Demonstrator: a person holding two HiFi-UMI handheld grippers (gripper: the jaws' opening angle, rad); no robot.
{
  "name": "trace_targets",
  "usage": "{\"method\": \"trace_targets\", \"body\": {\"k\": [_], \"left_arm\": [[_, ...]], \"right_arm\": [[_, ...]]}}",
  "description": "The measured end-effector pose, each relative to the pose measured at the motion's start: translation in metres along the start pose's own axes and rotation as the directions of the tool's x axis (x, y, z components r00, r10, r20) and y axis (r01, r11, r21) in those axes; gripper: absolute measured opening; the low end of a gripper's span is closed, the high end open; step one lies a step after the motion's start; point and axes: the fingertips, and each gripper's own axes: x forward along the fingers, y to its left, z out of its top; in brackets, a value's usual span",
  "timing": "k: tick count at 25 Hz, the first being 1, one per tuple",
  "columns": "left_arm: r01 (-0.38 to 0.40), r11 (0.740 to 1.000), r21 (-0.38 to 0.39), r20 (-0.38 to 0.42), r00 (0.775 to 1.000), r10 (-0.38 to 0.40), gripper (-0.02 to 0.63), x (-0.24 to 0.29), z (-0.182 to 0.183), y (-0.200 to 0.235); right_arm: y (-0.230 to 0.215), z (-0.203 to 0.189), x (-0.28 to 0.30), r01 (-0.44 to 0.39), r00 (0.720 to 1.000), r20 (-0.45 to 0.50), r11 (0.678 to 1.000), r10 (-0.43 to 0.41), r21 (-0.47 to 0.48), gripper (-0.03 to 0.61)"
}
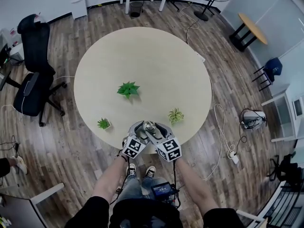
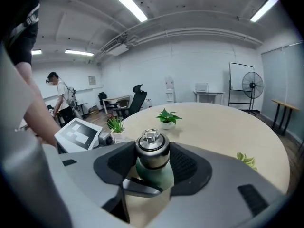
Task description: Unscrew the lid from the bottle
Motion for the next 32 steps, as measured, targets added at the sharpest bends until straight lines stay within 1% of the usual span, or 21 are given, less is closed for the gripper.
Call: {"method": "trace_targets", "body": {"k": [2,3,5,7,8,9,10,12,14,16,17,19,20,21,23,25,27,29,30,31,32], "left_arm": [[0.014,1.0,0.003,-0.001,1.0,-0.014,0.364,0.0,0.0,0.0],[0.021,1.0,0.004,0.0,1.0,-0.021,0.364,0.0,0.0,-0.001],[0.041,0.999,0.01,0.001,0.999,-0.041,0.364,0.0,0.0,-0.002],[0.06,0.998,0.016,-0.001,0.998,-0.06,0.364,0.0,0.0,-0.003],[0.064,0.998,0.014,-0.002,0.998,-0.064,0.364,0.0,-0.001,-0.002],[0.063,0.998,0.012,-0.002,0.998,-0.063,0.364,0.0,-0.001,-0.002],[0.058,0.998,0.009,-0.001,0.998,-0.058,0.364,0.0,0.0,-0.002],[0.045,0.999,0.006,0.002,0.999,-0.045,0.364,0.001,0.0,-0.002],[0.034,0.999,0.003,0.002,0.999,-0.034,0.364,0.0,-0.001,-0.001],[0.028,1.0,-0.002,0.001,1.0,-0.028,0.365,-0.001,-0.001,-0.001],[0.027,1.0,-0.005,0.001,1.0,-0.027,0.364,-0.001,-0.001,-0.001],[0.028,1.0,-0.006,0.002,1.0,-0.028,0.365,-0.001,-0.002,-0.001],[0.029,1.0,-0.006,0.003,1.0,-0.028,0.364,-0.001,-0.002,-0.001],[0.03,1.0,-0.007,0.004,1.0,-0.03,0.365,-0.001,-0.002,-0.001],[0.035,0.999,-0.008,0.003,0.999,-0.035,0.364,0.0,-0.002,-0.001],[0.044,0.999,-0.006,0.0,0.999,-0.044,0.364,0.0,-0.002,-0.001],[0.055,0.998,-0.003,-0.002,0.998,-0.055,0.365,0.0,-0.002,-0.002],[0.064,0.998,-0.001,-0.004,0.998,-0.064,0.365,0.0,-0.002,-0.002],[0.066,0.998,-0.001,-0.005,0.998,-0.066,0.365,-0.001,-0.003,-0.002],[0.065,0.998,0.0,-0.006,0.998,-0.065,0.365,-0.001,-0.003,-0.002],[0.062,0.998,0.001,-0.006,0.998,-0.062,0.364,-0.001,-0.002,-0.002]], "right_arm": [[0.001,0.0,0.0,-0.103,0.994,-0.03,0.993,0.101,-0.057,0.232],[0.001,0.0,-0.001,-0.163,0.986,-0.056,0.983,0.158,-0.087,0.232],[0.002,0.0,-0.002,-0.278,0.957,-0.125,0.951,0.262,-0.138,0.232],[0.003,0.0,-0.002,-0.356,0.927,-0.192,0.918,0.323,-0.175,0.232],[0.004,0.001,-0.001,-0.37,0.92,-0.211,0.91,0.33,-0.188,0.233],[0.004,0.003,0.0,-0.363,0.923,-0.214,0.911,0.321,-0.195,0.233],[0.004,0.006,0.0,-0.334,0.935,-0.194,0.924,0.298,-0.189,0.236],[0.001,0.014,0.0,-0.232,0.97,-0.11,0.964,0.219,-0.127,0.262],[-0.002,0.018,0.0,-0.114,0.993,-0.024,0.993,0.113,-0.035,0.264],[-0.002,0.017,0.001,-0.019,1.0,0.023,0.999,0.018,0.044,0.276],[-0.001,0.015,0.002,0.012,0.999,0.032,0.997,-0.014,0.071,0.275],[0.001,0.011,0.004,0.054,0.998,0.033,0.995,-0.057,0.087,0.276],[0.001,0.01,0.005,0.065,0.997,0.033,0.995,-0.068,0.082,0.252],[0.0,0.01,0.005,0.06,0.998,0.032,0.996,-0.063,0.07,0.247],[0.001,0.009,0.005,-0.006,1.0,0.016,1.0,0.006,0.019,0.245],[0.003,0.008,0.006,-0.125,0.992,-0.037,0.99,0.123,-0.06,0.245],[0.005,0.006,0.006,-0.254,0.963,-0.127,0.958,0.237,-0.132,0.244],[0.007,0.004,0.006,-0.362,0.92,-0.224,0.914,0.321,-0.18,0.239],[0.008,0.004,0.006,-0.401,0.9,-0.262,0.895,0.347,-0.193,0.239],[0.009,0.004,0.006,-0.422,0.888,-0.289,0.884,0.358,-0.203,0.239],[0.009,0.005,0.005,-0.419,0.888,-0.297,0.883,0.35,-0.212,0.241]]}}
